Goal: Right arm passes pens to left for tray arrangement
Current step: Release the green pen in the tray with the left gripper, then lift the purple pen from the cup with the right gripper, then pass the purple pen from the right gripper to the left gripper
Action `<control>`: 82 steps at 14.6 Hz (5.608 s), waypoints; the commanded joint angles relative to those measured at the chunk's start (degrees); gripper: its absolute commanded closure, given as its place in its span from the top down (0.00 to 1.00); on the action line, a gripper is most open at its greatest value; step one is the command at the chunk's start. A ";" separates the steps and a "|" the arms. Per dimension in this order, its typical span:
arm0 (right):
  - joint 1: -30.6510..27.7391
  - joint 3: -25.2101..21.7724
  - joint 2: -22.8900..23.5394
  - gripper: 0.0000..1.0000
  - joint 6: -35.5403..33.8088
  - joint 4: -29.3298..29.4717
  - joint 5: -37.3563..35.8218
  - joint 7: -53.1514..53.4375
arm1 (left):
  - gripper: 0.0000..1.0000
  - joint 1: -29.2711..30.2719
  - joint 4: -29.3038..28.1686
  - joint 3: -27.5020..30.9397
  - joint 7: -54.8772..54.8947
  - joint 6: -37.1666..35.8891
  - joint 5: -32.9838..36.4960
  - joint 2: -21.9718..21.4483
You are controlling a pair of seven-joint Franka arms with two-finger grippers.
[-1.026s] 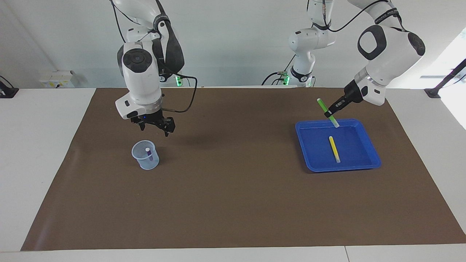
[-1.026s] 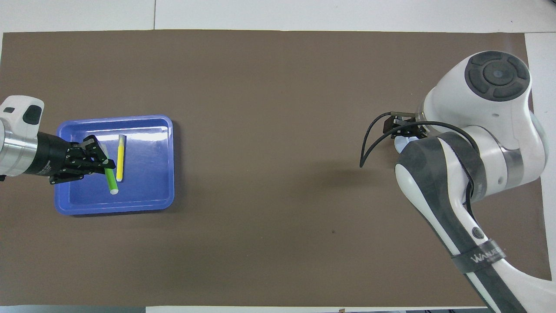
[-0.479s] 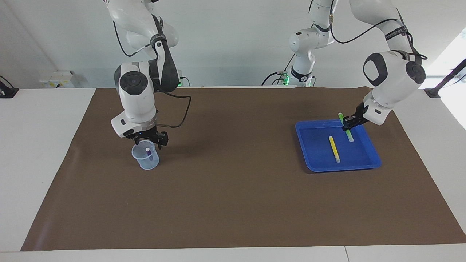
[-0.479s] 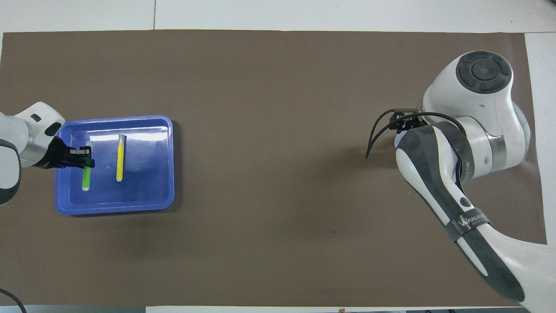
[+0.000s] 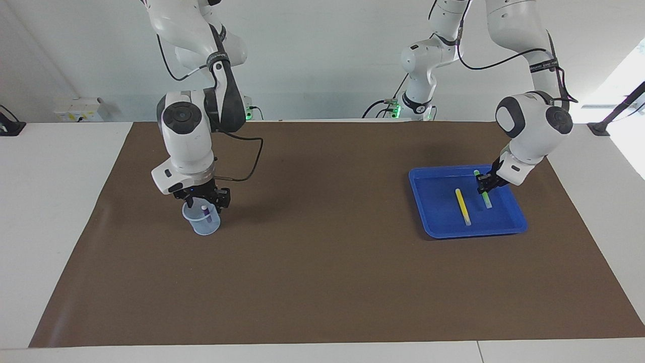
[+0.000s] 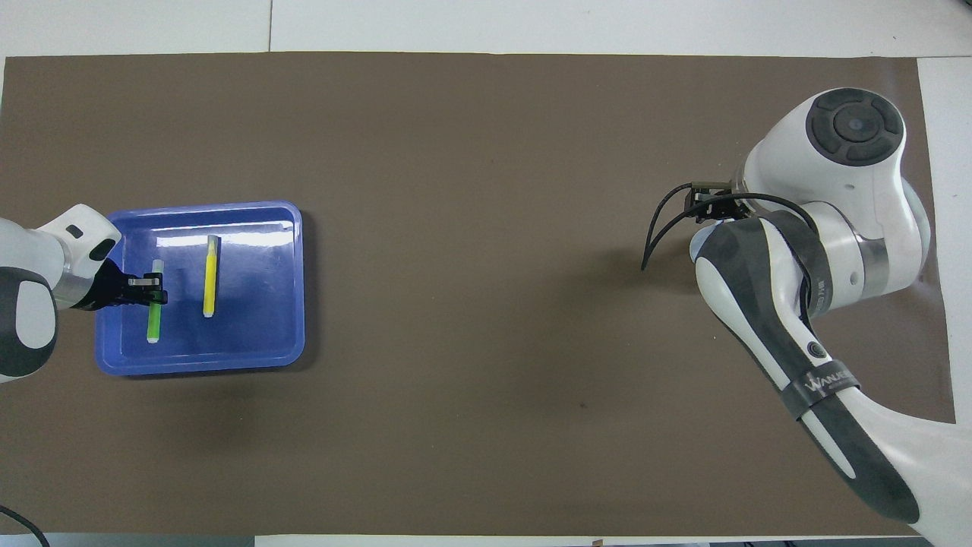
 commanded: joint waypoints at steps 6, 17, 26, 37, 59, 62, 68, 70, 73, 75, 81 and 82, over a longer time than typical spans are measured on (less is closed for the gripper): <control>-0.85 0.35 -0.52 0.00 2.71 -2.51 -0.14 -1.11 | 0.00 1.53 -4.92 -0.44 0.40 7.05 1.03 -0.43; -0.67 0.70 -7.36 0.00 -2.29 -0.75 -0.14 -1.19 | 1.00 1.70 -5.80 -0.44 0.58 7.14 1.03 -0.61; -0.14 3.59 -11.42 0.00 -5.12 0.65 24.95 12.04 | 1.00 1.27 0.85 -0.53 0.23 -0.57 1.03 0.44; 0.38 15.63 -4.48 0.00 4.99 7.66 55.40 46.15 | 1.00 -8.14 23.37 -1.14 -33.64 -27.66 -11.60 -1.83; 2.67 21.09 -1.04 0.00 5.17 13.66 53.91 62.88 | 1.00 -26.23 16.27 -1.93 -116.41 -8.80 -35.53 -11.77; 2.76 21.09 -1.04 0.00 5.17 13.57 52.77 62.70 | 1.00 -27.65 14.32 -1.93 -114.48 -7.71 -35.54 -12.82; 2.76 21.09 -1.04 0.00 5.17 13.40 52.24 62.61 | 0.89 -27.83 14.32 -1.93 -114.03 -7.89 -35.54 -12.83; 2.93 21.09 -1.04 0.00 5.17 13.40 52.24 62.53 | 0.88 -28.71 14.24 -1.85 -113.95 -7.98 -35.54 -13.09; 3.02 21.09 -1.04 0.00 5.17 13.31 51.89 62.35 | 0.88 -29.76 14.06 -1.85 -113.68 -7.72 -35.54 -13.09; 3.02 21.09 -1.04 0.00 5.26 13.31 51.89 62.35 | 0.86 -29.59 13.88 -1.85 -113.59 -7.37 -35.54 -13.09; 3.11 21.09 -1.04 0.00 5.26 13.31 51.71 62.35 | 0.55 -28.97 13.88 -1.76 -110.96 -9.21 -35.54 -13.18; 3.11 21.09 -1.04 0.00 5.26 13.31 51.71 62.26 | 0.48 -28.97 13.80 -1.76 -110.78 -9.21 -35.54 -13.27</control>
